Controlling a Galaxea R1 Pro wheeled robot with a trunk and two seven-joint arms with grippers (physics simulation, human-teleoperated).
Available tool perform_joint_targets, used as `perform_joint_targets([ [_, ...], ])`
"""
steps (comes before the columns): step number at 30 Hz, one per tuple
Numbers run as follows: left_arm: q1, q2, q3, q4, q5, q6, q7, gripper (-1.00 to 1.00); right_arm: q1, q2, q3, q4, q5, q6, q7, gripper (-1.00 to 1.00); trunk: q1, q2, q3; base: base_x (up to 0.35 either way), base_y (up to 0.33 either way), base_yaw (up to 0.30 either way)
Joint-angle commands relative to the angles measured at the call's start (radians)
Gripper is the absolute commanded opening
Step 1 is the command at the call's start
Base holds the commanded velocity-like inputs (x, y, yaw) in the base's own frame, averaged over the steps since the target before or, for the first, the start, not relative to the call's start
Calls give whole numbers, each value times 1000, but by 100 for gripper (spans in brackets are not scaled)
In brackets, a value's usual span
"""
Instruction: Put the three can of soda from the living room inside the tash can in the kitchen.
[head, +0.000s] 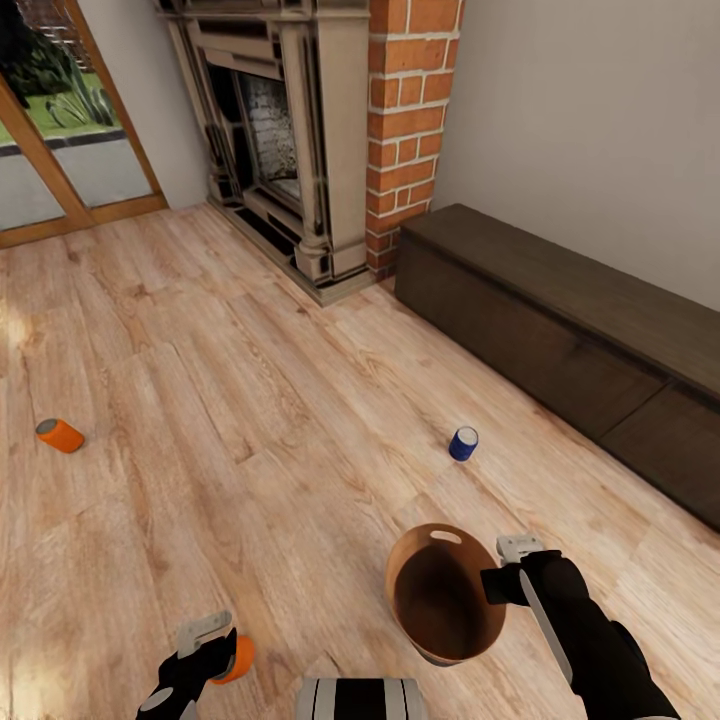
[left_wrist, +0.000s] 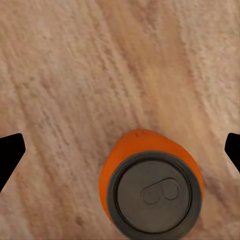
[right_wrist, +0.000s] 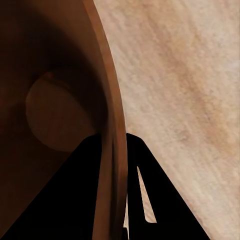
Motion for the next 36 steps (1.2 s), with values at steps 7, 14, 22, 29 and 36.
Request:
perform_joint_targets([
  [7,0,0,0,0,0,-2,0,100,-3,-5,-3,-35,-16,0,6,-100,0,0,-1,0,0,0],
  [14,0,-1,0,0,0,-4,0,100,-12,-11,-5,-64,-13,1,6,-100,0,0,-1,0,0,0],
  [22,0,-1,0,0,0,-5,0,100,-14,-12,-7,-90,-13,2,6,-100,0,0,-1,0,0,0],
  [29,0,-1,0,0,0,-7,-1,100,-14,-12,-6,-92,-15,2,6,-100,0,0,-1,0,0,0],
  [36,0,-2,-1,0,0,-7,-1,100,-14,-12,-7,-92,-15,2,6,-100,0,0,-3,0,0,0],
])
